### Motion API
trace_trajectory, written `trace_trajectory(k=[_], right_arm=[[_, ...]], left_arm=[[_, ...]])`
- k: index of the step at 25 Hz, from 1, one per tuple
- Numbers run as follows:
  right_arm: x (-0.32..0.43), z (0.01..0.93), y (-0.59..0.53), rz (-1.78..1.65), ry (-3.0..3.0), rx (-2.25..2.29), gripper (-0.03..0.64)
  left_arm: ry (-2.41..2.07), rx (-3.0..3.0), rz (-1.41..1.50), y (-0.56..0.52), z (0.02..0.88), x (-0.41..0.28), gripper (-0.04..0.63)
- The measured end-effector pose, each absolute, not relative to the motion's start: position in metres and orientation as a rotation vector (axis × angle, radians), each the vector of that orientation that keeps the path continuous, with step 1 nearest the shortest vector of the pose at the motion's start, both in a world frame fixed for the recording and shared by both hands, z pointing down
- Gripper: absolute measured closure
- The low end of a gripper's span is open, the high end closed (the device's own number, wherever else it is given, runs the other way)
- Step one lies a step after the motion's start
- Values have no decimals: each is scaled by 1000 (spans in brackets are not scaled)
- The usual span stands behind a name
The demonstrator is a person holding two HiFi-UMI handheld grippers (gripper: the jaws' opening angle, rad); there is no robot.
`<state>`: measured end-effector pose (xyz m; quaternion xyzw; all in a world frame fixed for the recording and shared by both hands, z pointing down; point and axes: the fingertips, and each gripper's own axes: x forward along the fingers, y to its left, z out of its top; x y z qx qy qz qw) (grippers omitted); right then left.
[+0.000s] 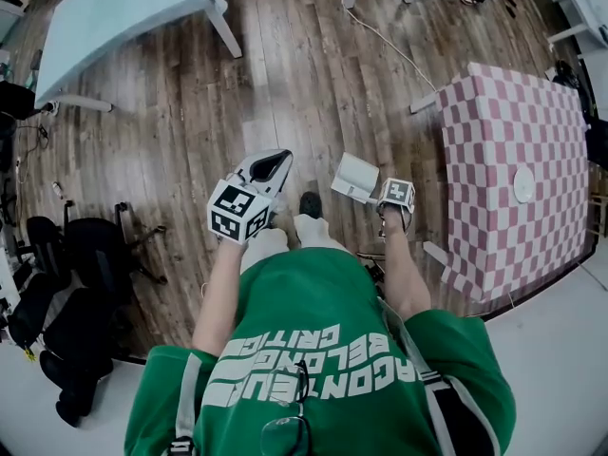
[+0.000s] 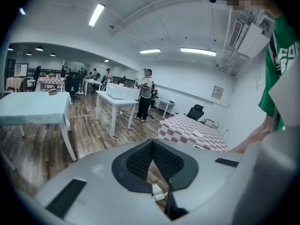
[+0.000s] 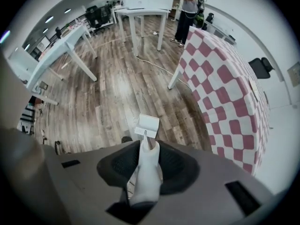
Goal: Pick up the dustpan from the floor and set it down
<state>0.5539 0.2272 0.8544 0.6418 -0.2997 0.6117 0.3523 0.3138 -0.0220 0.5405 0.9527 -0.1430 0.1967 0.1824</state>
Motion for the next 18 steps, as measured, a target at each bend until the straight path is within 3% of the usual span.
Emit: trace_trajectory(k=[4,18], right_arm=[[557,832,212,1501,-859,1690,495],[537,621,77,990,-1295,2117,497]], left_arm=[[-422,2680,534,-30,537,298,603],[-449,2786,400,-101,493,226,603]])
